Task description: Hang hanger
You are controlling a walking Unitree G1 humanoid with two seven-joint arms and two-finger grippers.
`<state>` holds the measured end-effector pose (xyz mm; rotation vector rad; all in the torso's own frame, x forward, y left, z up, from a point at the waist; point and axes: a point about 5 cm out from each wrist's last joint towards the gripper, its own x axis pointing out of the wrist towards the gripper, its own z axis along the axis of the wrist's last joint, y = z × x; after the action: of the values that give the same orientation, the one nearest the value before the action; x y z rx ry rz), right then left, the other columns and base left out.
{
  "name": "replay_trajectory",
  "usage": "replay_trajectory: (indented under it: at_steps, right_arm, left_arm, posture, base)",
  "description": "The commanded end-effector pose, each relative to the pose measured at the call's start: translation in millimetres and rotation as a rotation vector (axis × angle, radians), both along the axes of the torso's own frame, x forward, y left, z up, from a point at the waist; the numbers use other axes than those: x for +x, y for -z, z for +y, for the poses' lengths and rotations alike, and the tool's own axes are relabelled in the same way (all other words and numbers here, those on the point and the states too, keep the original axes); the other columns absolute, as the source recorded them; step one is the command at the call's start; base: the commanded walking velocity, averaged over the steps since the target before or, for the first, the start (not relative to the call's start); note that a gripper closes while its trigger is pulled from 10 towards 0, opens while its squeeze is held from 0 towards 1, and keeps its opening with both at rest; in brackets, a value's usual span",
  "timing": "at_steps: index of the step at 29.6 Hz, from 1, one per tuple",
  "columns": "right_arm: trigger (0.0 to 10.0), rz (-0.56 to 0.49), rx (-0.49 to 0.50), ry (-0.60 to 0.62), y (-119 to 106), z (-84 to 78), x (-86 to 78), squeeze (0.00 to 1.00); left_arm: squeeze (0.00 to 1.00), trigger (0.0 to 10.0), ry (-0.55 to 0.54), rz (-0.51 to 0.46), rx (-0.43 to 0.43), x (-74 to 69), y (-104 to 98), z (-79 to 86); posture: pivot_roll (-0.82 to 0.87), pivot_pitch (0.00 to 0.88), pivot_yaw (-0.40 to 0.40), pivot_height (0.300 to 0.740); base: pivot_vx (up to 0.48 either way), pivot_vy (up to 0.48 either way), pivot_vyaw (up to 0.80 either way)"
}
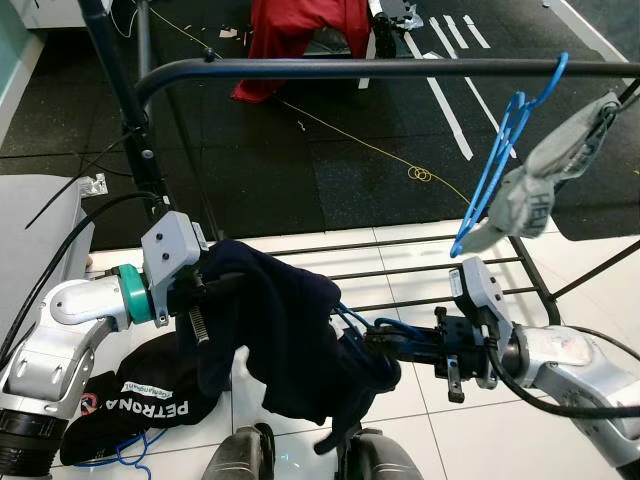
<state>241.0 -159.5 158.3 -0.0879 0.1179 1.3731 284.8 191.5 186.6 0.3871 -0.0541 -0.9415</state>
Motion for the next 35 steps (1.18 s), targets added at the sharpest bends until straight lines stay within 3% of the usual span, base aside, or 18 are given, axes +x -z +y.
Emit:
replay_trajectory:
  at_steps: [1, 5, 11, 16, 26, 30, 35]
  right_arm:
    - [0.0, 0.043, -0.019, -0.02, 8.2, -2.4, -11.0, 0.0]
    - [0.0, 0.085, -0.029, -0.018, 18.3, -4.4, -19.5, 0.0]
    - [0.0, 0.19, -0.049, -0.001, 46.8, -10.4, -44.1, 0.0]
    - [0.0, 0.208, -0.058, 0.047, 58.4, -16.9, -51.2, 0.0]
    - [0.0, 0.002, -0.022, 0.285, 60.6, -31.0, -37.0, 0.0]
    - [0.0, -0.028, -0.017, 0.314, 60.2, -32.6, -35.6, 0.0]
    - [0.0, -0.155, 0.036, 0.377, 55.8, -31.7, -34.1, 0.0]
  left_arm:
    - [0.0, 10.0, -0.057, -0.026, -0.041, 5.8, -5.5, 9.3]
    - [0.0, 10.0, -0.103, -0.034, -0.083, 9.1, -11.3, 18.7]
    - [0.0, 10.0, -0.275, -0.055, -0.181, 17.7, -21.7, 47.9]
    - [0.0, 10.0, -0.321, -0.07, -0.215, 20.5, -26.1, 56.3]
    - [0.0, 10.0, -0.366, -0.069, -0.261, 25.8, -26.3, 58.6]
    - [0.0, 10.0, -0.382, -0.068, -0.274, 26.8, -26.1, 59.8]
    - [0.0, 10.0, -0.457, -0.058, -0.323, 29.8, -24.1, 65.8]
  posture:
    - [-0.06, 0.154, 0.003, 0.74]
    - [-0.05, 0.155, 0.001, 0.74]
    - [-0.05, 0.15, -0.004, 0.74]
    - [-0.05, 0.149, -0.004, 0.74]
    - [-0.05, 0.137, -0.006, 0.74]
    - [-0.05, 0.137, -0.006, 0.74]
    - [-0.06, 0.135, 0.0, 0.74]
  base:
    - [0.0, 0.0, 0.0]
    - [0.0, 0.0, 0.0]
    - [0.0, 0.0, 0.0]
    - [0.0, 0.0, 0.0]
    - [0.0, 0.0, 0.0]
    - [0.0, 0.0, 0.0]
    - [0.0, 0.0, 0.0]
